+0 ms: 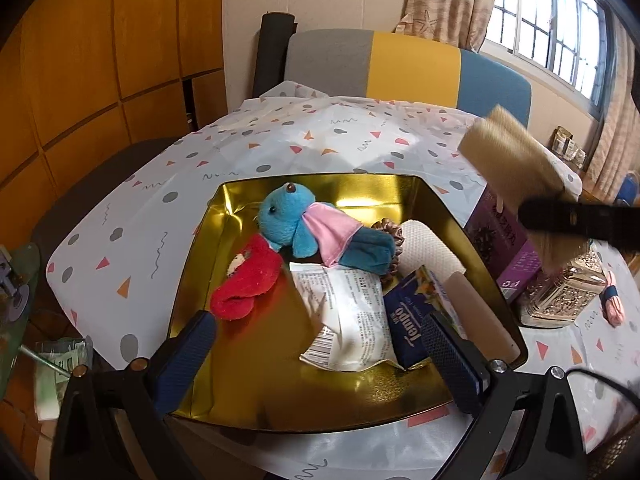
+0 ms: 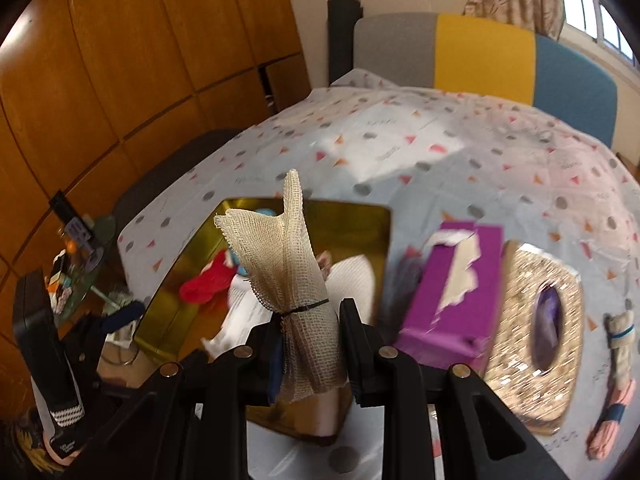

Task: Organize soft objects
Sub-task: 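Carry the cloth bundle into the gold tray and open the right tool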

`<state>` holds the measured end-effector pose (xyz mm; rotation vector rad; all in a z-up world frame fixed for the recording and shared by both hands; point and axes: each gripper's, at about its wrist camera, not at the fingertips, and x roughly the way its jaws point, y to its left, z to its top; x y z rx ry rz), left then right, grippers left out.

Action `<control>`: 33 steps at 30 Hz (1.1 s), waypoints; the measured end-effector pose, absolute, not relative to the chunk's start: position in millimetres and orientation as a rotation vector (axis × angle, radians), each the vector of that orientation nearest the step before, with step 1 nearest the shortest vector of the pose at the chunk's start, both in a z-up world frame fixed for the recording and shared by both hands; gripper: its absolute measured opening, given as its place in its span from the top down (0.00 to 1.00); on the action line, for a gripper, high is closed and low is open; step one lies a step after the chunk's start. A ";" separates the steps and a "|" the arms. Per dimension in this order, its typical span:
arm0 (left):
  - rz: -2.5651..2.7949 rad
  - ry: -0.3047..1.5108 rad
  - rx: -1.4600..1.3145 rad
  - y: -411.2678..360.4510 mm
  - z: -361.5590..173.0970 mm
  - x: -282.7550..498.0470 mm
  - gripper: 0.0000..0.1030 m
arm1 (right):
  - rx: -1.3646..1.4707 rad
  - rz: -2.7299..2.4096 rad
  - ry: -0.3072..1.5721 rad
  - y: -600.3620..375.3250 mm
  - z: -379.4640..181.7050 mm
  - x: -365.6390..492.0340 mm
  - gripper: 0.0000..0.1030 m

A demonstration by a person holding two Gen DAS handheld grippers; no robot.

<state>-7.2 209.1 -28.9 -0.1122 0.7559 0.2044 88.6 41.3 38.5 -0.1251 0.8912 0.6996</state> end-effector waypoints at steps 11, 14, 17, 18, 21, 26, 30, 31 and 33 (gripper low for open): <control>0.248 0.742 -0.162 236.2 -28.9 -13.5 0.00 | -0.018 0.795 1.034 62.8 7.4 70.4 0.76; 0.276 0.725 -0.194 251.5 -27.0 -17.6 0.00 | -0.007 0.769 1.047 70.1 1.6 74.5 0.76; 0.314 0.703 -0.235 270.5 -25.4 -22.8 0.00 | 0.021 0.734 1.070 75.8 -6.2 83.0 0.76; 0.327 0.702 -0.246 275.3 -25.3 -23.7 0.00 | 0.028 0.721 1.075 77.9 -9.3 85.7 0.76; 0.357 0.702 -0.275 289.5 -25.8 -26.1 0.00 | 0.038 0.687 1.087 86.0 -18.8 96.8 0.76; 0.385 0.694 -0.287 301.8 -26.9 -31.0 0.00 | 0.022 0.641 1.120 99.4 -35.6 106.9 0.76; 0.399 0.708 -0.292 305.2 -30.2 -29.8 0.00 | -0.017 0.660 1.146 114.4 -46.6 105.6 0.76; 0.399 0.712 -0.293 305.3 -30.4 -30.1 0.00 | -0.027 0.660 1.154 117.3 -50.2 105.8 0.76; 0.401 0.716 -0.277 303.6 -30.4 -30.6 0.00 | -0.043 0.632 1.176 119.8 -60.9 108.6 0.76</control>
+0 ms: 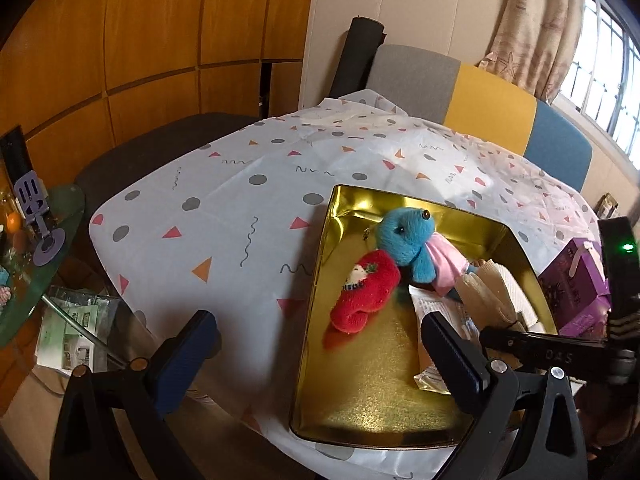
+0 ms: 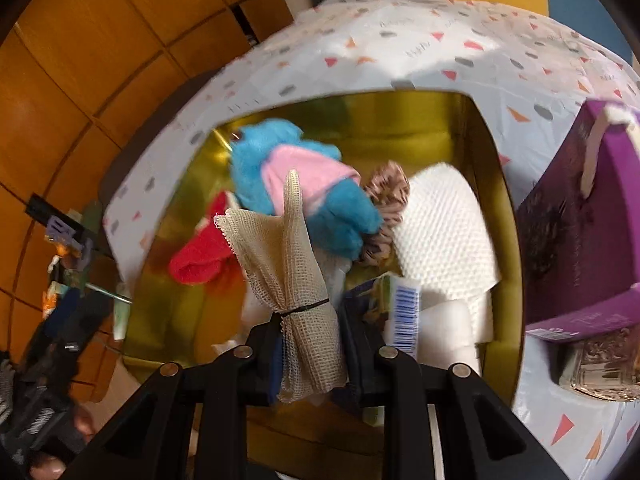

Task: Organize soft objects
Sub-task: 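Carry the cloth bundle into the gold tray and open the right tool, then move the right tool back to the pink towel roll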

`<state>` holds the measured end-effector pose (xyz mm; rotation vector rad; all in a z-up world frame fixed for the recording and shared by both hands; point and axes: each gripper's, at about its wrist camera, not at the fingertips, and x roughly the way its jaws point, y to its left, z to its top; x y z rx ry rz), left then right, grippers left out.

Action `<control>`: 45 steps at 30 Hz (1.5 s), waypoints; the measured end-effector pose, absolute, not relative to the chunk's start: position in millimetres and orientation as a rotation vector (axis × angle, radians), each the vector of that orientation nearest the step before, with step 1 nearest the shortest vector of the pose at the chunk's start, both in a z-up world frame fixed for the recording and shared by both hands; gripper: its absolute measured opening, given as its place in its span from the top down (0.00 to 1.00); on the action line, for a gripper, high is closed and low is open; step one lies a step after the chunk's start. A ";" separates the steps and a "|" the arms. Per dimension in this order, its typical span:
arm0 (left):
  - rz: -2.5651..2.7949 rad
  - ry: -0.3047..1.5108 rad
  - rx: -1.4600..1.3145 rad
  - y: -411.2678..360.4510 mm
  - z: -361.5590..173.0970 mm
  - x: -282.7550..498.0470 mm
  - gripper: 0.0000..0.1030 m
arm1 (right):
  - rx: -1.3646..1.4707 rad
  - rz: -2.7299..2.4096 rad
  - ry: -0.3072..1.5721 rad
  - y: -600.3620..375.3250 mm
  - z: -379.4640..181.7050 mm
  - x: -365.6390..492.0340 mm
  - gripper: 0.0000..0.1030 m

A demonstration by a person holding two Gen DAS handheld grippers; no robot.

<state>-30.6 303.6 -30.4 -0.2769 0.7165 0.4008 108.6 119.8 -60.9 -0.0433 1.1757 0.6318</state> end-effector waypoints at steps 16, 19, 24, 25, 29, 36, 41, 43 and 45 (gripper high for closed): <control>0.381 0.742 -0.227 293.1 -31.1 -27.9 0.00 | 0.020 0.706 1.157 93.8 -60.2 92.3 0.65; 0.382 0.742 -0.217 290.9 -30.5 -28.4 0.00 | -0.026 0.712 1.138 95.9 -52.6 82.5 0.64; 0.389 0.739 -0.199 288.6 -28.0 -29.2 0.00 | -0.101 0.689 1.079 107.4 -44.3 74.6 0.74; 0.389 0.742 -0.197 288.3 -28.0 -29.2 0.00 | -0.115 0.686 1.071 108.6 -44.7 74.2 0.77; 0.383 0.751 -0.187 285.4 -28.4 -29.0 0.00 | -0.172 0.662 1.055 123.0 -53.9 79.1 0.79; 0.367 0.753 -0.181 279.3 -26.3 -28.7 0.00 | -0.176 0.649 1.048 124.7 -54.4 86.2 0.76; 0.354 0.753 -0.169 271.0 -23.7 -29.5 0.00 | -0.137 0.657 1.070 116.7 -54.8 81.1 0.67; 0.347 0.752 -0.164 268.3 -22.0 -29.8 0.00 | -0.130 0.653 1.062 111.5 -51.9 77.2 0.63; 0.341 0.750 -0.160 265.4 -20.1 -29.9 0.00 | -0.136 0.642 1.035 105.6 -46.1 71.9 0.59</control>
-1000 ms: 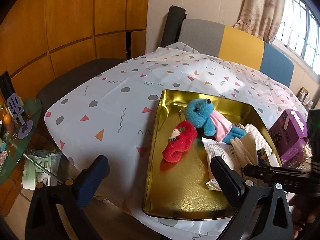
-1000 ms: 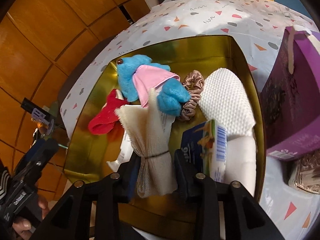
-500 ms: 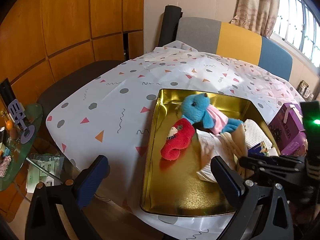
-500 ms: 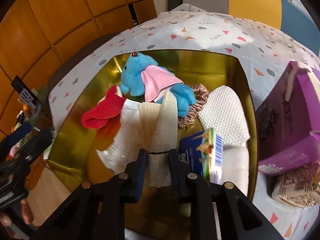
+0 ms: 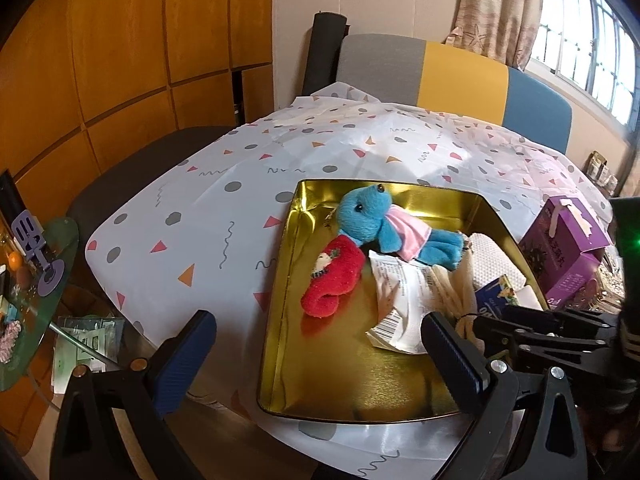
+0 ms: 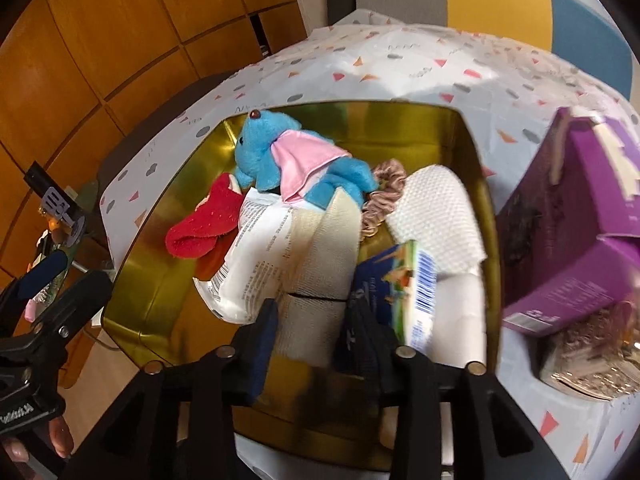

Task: Organize soft objects
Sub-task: 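Move the right tool back to the pink towel roll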

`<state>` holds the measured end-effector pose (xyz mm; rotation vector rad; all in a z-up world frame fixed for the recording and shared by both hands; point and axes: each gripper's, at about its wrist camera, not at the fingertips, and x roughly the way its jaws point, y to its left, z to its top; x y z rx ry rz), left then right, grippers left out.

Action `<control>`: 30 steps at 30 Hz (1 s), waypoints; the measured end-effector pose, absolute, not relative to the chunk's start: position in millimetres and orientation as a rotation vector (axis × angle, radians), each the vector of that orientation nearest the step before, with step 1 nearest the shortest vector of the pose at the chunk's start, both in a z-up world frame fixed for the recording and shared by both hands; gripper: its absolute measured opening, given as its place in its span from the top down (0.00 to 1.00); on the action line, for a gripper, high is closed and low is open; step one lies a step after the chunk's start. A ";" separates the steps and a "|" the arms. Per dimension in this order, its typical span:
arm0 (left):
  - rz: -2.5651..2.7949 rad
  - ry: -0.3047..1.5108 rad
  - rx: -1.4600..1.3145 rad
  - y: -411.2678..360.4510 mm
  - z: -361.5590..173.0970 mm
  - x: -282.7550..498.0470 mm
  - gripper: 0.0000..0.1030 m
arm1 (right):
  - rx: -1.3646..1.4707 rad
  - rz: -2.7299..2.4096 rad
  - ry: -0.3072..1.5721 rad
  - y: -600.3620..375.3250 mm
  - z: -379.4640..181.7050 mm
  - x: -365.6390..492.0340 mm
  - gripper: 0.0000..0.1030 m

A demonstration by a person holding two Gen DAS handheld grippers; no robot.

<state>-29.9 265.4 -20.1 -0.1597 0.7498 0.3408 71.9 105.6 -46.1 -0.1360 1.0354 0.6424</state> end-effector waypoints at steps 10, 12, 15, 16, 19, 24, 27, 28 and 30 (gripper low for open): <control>0.297 0.743 -0.122 244.9 -11.5 -28.9 0.00 | -0.173 0.622 0.894 79.6 -9.8 48.0 0.59; 0.282 0.743 -0.113 239.3 -9.8 -28.5 0.00 | -0.178 0.617 0.867 72.1 -2.8 43.7 0.59; 0.261 0.738 -0.095 230.4 -6.6 -27.6 0.00 | -0.179 0.608 0.833 58.0 6.0 38.8 0.59; 0.251 0.734 -0.087 226.8 -4.9 -27.2 0.00 | -0.172 0.605 0.824 51.6 9.3 38.1 0.59; 0.212 0.711 -0.068 215.2 1.5 -27.4 0.00 | -0.148 0.592 0.797 31.6 18.1 37.6 0.59; 0.117 0.657 -0.033 190.2 16.6 -26.7 0.00 | -0.092 0.542 0.757 -13.2 30.2 41.2 0.59; 0.067 0.622 -0.014 174.6 25.1 -26.2 0.00 | -0.064 0.467 0.749 -48.4 33.5 47.3 0.58; 0.061 0.610 -0.011 170.9 27.9 -26.4 0.00 | -0.057 0.442 0.749 -59.1 33.8 49.5 0.58; 0.034 0.585 -0.005 161.8 34.5 -24.7 0.00 | -0.035 0.370 0.758 -88.5 32.5 56.9 0.58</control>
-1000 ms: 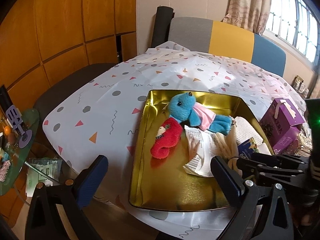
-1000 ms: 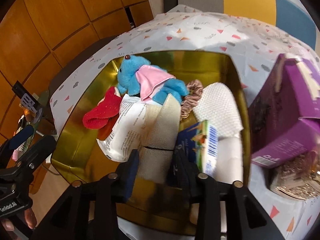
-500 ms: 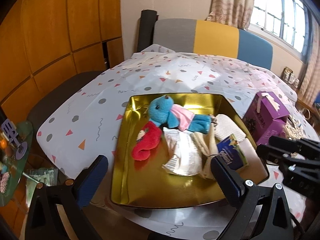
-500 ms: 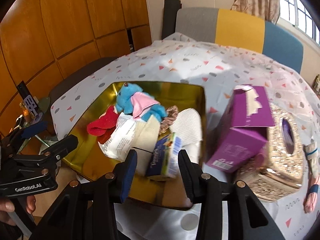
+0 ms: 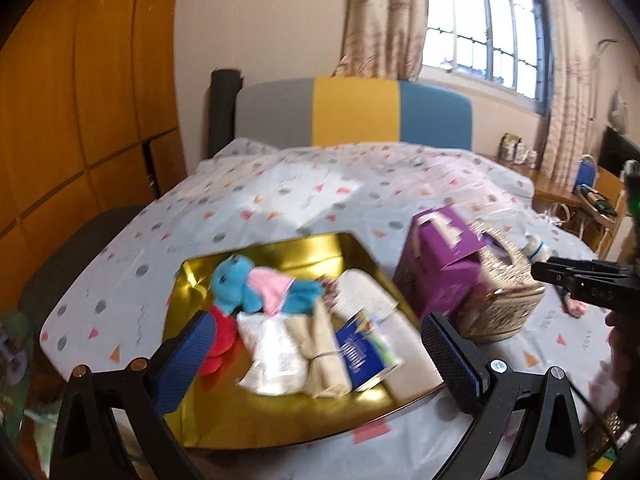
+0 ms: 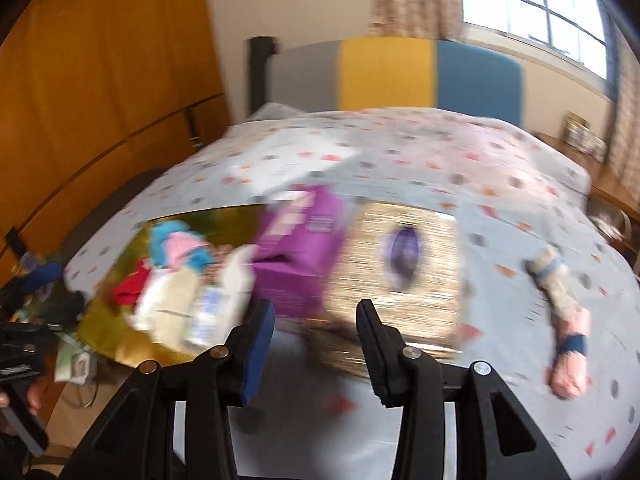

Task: Organize soft objects
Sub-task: 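Move the right tool back to the pink towel roll, then grasp the pink towel roll by its blue band with the right tool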

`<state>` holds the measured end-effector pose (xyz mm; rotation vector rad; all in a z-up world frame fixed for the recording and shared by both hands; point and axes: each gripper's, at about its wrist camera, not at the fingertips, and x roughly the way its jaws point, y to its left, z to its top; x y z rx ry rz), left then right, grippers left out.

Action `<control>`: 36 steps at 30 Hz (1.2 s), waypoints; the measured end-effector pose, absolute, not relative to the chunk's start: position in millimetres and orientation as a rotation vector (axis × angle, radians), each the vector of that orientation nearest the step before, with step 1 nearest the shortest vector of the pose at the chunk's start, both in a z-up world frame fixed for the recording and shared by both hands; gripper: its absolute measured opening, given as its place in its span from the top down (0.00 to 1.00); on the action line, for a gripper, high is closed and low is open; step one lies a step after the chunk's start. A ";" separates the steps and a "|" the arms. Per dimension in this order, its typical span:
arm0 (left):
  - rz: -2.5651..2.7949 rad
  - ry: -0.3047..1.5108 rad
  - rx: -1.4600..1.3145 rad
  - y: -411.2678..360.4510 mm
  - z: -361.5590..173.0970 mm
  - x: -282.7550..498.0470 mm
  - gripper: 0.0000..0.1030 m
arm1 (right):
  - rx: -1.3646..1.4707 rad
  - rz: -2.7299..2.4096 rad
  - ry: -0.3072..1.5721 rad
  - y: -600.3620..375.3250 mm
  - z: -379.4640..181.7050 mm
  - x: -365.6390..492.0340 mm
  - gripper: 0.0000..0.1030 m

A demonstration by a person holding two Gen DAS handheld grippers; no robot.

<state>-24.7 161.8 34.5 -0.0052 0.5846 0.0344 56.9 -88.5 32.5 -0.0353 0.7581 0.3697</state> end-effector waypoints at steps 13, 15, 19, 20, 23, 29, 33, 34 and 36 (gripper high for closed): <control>-0.172 0.574 0.029 100.7 48.0 -6.0 0.00 | 0.392 -0.156 0.942 -321.8 -8.0 107.2 0.42; -0.210 0.574 0.041 88.3 50.9 -4.1 0.00 | 0.451 -0.204 0.980 -345.8 -18.7 112.9 0.42; -0.276 0.587 0.060 69.7 55.7 -1.1 0.00 | 0.496 -0.265 1.048 -372.2 -39.9 130.3 0.42; -0.286 0.589 0.066 66.1 56.5 -0.3 0.00 | 0.492 -0.272 1.059 -373.6 -43.1 135.2 0.42; -0.330 0.596 0.086 50.2 59.9 2.6 0.00 | 0.473 -0.280 1.103 -378.0 -55.5 146.9 0.42; -0.400 0.584 0.134 19.1 71.0 10.2 0.00 | 0.398 -0.262 1.160 -371.6 -77.6 156.5 0.42; -0.448 0.583 0.150 -8.4 80.4 20.5 0.00 | 0.326 -0.276 1.207 -366.3 -83.5 155.7 0.60; -0.456 0.586 0.151 -13.3 82.0 23.1 0.00 | 0.317 -0.288 1.198 -366.5 -81.6 154.1 0.62; -0.489 0.600 0.155 -30.3 85.8 30.6 0.00 | 0.359 -0.294 1.169 -372.7 -76.0 148.1 0.62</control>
